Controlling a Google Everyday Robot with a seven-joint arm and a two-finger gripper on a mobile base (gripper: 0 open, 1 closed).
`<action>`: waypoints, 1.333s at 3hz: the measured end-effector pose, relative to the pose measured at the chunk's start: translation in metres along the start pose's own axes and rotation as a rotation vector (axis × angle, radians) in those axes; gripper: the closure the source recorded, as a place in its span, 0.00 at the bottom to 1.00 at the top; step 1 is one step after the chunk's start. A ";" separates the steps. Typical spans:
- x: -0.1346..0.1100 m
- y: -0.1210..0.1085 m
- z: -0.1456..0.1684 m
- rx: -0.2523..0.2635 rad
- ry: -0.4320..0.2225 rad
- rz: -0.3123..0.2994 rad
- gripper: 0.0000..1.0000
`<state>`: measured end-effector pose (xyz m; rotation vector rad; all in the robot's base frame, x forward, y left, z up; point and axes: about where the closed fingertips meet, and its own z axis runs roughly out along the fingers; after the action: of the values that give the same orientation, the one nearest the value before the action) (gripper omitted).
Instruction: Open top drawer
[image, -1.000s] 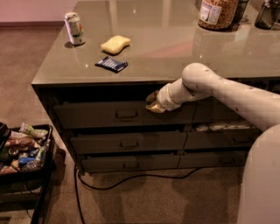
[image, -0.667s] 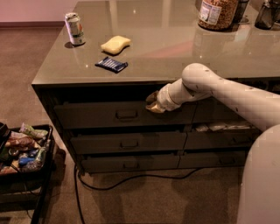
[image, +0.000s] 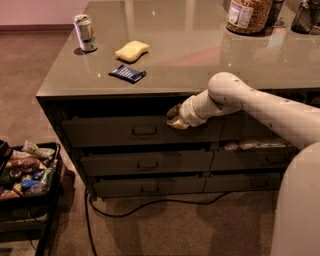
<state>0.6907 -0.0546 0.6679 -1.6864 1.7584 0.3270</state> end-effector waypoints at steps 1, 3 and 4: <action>0.000 0.000 0.000 0.000 0.000 0.000 0.75; 0.000 0.000 0.000 0.000 0.000 0.000 0.33; 0.000 0.000 0.000 0.000 0.000 0.000 0.10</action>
Offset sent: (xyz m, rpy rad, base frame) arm 0.0000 0.0000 0.0000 0.0000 0.0000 0.0000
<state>0.6907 -0.0545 0.6678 -1.6866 1.7584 0.3272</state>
